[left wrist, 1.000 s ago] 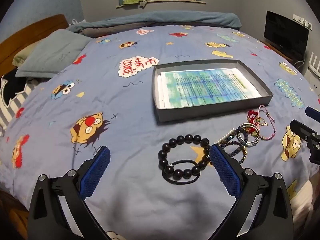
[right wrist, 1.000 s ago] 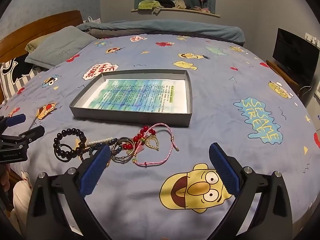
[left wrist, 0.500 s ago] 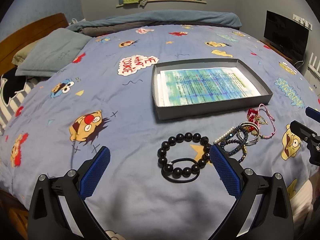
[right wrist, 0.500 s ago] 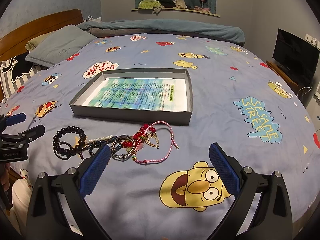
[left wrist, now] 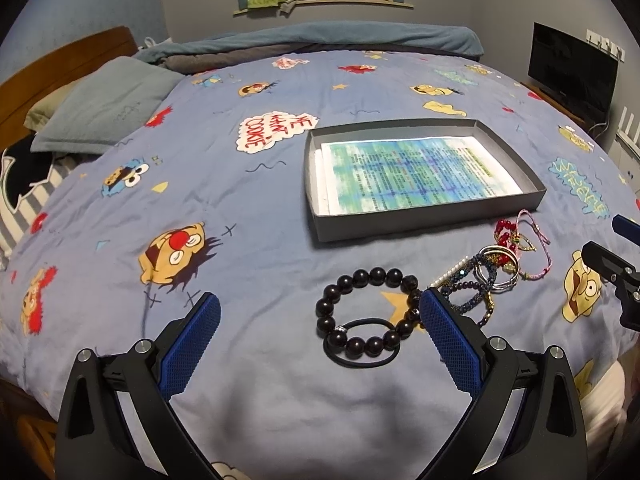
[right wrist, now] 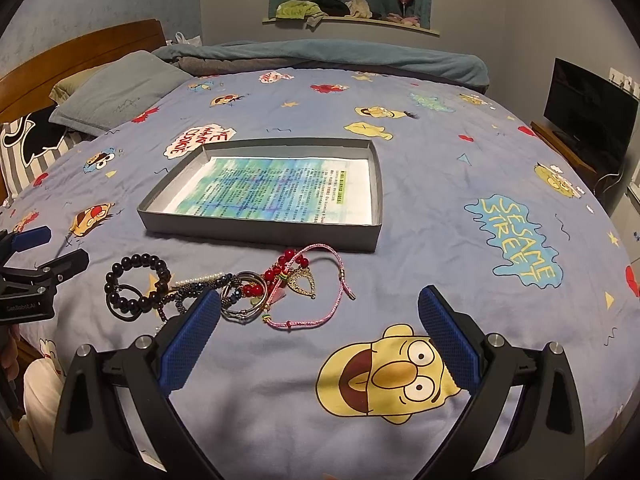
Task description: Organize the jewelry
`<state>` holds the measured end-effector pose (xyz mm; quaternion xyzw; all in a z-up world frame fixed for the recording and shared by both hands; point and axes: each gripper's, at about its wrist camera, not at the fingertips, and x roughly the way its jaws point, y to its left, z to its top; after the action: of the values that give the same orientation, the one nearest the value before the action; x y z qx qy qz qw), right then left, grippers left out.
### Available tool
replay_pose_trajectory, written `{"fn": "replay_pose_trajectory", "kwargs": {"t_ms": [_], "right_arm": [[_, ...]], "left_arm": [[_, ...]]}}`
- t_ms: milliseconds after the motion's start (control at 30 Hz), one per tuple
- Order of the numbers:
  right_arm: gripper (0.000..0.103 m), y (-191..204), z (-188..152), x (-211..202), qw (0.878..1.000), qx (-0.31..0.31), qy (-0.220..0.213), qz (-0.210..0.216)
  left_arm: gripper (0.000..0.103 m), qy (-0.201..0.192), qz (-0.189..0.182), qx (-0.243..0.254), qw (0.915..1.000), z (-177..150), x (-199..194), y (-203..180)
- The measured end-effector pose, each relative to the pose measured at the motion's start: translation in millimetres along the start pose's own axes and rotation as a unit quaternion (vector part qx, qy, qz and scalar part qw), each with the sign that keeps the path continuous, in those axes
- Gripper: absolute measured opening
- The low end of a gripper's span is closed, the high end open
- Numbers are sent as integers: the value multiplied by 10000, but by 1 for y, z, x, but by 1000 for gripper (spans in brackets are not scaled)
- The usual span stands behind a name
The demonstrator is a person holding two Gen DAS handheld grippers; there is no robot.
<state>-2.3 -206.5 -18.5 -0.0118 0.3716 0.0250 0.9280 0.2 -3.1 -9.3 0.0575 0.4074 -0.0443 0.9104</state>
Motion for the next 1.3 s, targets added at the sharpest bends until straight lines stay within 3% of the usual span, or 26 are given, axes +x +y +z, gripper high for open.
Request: {"fn": "replay_pose_trajectory", "kwargs": {"t_ms": [1300], "right_arm": [[98,-7,-5,4,10000,89,16,-1]], "left_arm": [[99,85,-75,-11,9999,-1,8,-7]]}}
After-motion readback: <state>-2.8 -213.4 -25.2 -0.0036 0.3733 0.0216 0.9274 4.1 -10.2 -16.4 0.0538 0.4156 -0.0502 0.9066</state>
